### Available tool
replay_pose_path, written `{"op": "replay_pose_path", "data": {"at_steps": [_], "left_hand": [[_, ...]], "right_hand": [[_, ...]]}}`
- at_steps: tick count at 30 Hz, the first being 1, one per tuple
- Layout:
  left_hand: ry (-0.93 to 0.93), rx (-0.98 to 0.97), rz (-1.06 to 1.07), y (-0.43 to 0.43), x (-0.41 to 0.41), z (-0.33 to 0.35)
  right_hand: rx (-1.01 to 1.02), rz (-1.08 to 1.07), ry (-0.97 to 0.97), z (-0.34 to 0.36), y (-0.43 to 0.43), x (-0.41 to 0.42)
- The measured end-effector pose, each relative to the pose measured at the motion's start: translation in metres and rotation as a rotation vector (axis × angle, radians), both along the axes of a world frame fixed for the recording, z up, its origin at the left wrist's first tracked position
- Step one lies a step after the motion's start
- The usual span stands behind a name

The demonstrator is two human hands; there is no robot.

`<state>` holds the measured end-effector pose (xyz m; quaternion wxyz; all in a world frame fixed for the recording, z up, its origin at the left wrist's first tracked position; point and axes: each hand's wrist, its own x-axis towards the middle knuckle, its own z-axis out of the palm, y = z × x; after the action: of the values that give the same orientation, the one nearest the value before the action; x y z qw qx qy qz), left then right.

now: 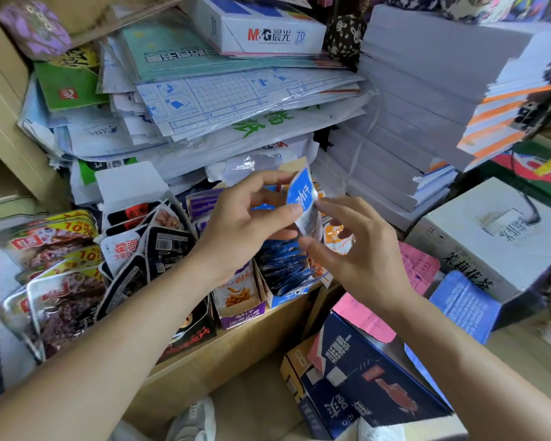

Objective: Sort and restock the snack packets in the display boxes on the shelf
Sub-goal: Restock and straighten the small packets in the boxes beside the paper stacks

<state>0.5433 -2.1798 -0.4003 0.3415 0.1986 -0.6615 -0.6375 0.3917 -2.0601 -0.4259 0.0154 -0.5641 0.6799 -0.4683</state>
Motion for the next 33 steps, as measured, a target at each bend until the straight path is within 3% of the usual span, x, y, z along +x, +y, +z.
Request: {"op": "replay_pose_path", "data": {"at_steps": [3,5,8,11,13,16,22,27,30,33], "left_hand": [[-0.007,0.001,-0.084,0.001,-0.001,-0.003],[-0.057,-0.110,-0.115,-0.001,0.001,-0.003],[-0.231,-0.453,-0.101,-0.011,0.010,-0.006],[-0.509,-0.853,-0.090,-0.024,0.019,-0.017],[-0.603,-0.979,-0.066,-0.030,0.021,-0.024],[-0.586,-0.987,0.050,-0.037,0.019,-0.027],[-0.576,-0.805,0.121,-0.042,0.015,-0.031],[-0.566,-0.671,0.159,-0.046,0.014,-0.031],[-0.541,-0.570,0.139,-0.050,0.017,-0.029],[-0.527,-0.507,0.120,-0.051,0.019,-0.027]], "right_hand": [[-0.029,0.085,-0.115,0.001,0.002,0.000],[-0.025,0.078,-0.126,0.002,0.003,-0.001],[-0.002,-0.017,-0.257,-0.002,0.002,-0.013],[-0.059,-0.090,-0.552,-0.001,0.001,-0.025],[-0.081,-0.103,-0.703,0.000,0.003,-0.034],[-0.104,-0.066,-0.784,0.000,0.006,-0.041],[-0.081,0.068,-0.709,-0.001,0.003,-0.038],[0.078,0.154,-0.547,-0.013,-0.004,-0.034],[0.250,0.142,-0.293,-0.023,-0.006,-0.028],[0.328,0.126,-0.243,-0.027,-0.007,-0.026]]}}
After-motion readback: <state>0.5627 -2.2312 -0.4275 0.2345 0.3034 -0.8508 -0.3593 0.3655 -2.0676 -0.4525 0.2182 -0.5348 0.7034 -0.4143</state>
